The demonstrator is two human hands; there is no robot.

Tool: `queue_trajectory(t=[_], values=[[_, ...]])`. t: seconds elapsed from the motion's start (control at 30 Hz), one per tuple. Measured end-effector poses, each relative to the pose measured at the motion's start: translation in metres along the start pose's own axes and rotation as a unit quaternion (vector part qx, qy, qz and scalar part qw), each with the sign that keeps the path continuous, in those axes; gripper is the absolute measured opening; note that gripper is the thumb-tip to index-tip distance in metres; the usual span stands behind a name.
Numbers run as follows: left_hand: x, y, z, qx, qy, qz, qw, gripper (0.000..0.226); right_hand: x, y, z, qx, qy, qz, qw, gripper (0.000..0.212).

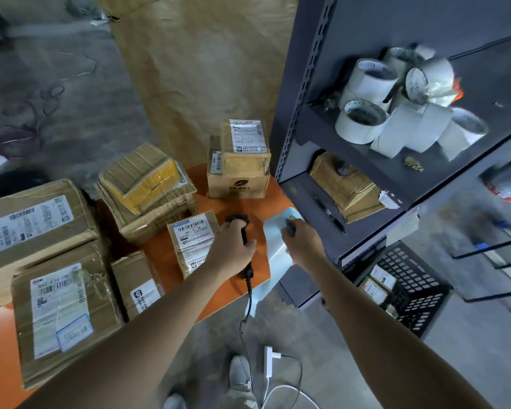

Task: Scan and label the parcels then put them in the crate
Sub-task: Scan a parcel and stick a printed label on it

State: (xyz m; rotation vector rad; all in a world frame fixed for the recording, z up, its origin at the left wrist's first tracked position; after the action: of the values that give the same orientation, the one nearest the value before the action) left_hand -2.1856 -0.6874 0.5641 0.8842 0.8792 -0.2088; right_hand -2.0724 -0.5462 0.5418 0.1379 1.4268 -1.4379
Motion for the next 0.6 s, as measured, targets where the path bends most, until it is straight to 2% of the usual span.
queue_trajectory(t=[0.1, 0.17, 0.23, 0.37, 0.47, 0.6], values=[[-0.008, 0.009, -0.001, -0.026, -0.013, 0.1, 0.995, 0.006, -0.02, -0.012, 0.015, -0.005, -0.014, -0.092, 0.996, 0.021], [-0.017, 0.017, -0.002, -0.038, -0.015, 0.162, 0.986, 0.007, -0.031, -0.023, 0.024, -0.018, -0.021, -0.149, 0.988, 0.028], [-0.026, 0.026, -0.002, -0.057, -0.019, 0.253, 0.966, 0.008, -0.04, -0.033, 0.031, -0.035, -0.022, -0.192, 0.98, 0.025], [-0.036, 0.036, 0.001, -0.066, -0.024, 0.388, 0.919, 0.028, -0.044, -0.052, 0.039, -0.065, -0.036, -0.254, 0.964, 0.012], [-0.046, 0.035, 0.004, -0.056, 0.003, 0.412, 0.909, 0.034, -0.045, -0.064, 0.045, -0.088, -0.055, -0.252, 0.962, 0.013], [-0.056, 0.028, 0.008, -0.025, 0.014, 0.41, 0.912, 0.06, -0.049, -0.072, 0.049, -0.113, -0.062, -0.195, 0.972, 0.016]])
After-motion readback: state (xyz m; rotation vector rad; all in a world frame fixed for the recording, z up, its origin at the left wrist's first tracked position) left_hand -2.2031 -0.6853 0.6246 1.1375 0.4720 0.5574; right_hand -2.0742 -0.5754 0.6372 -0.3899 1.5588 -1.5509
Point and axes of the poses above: each hand's wrist, its own z-axis away from the middle knuckle, its own x-axis out of the palm, y = z × x, the point moved 6 cm from there along -z, towards the middle knuckle, and after that the axes turned 9 degrees about -z, right-handed, at the moved point
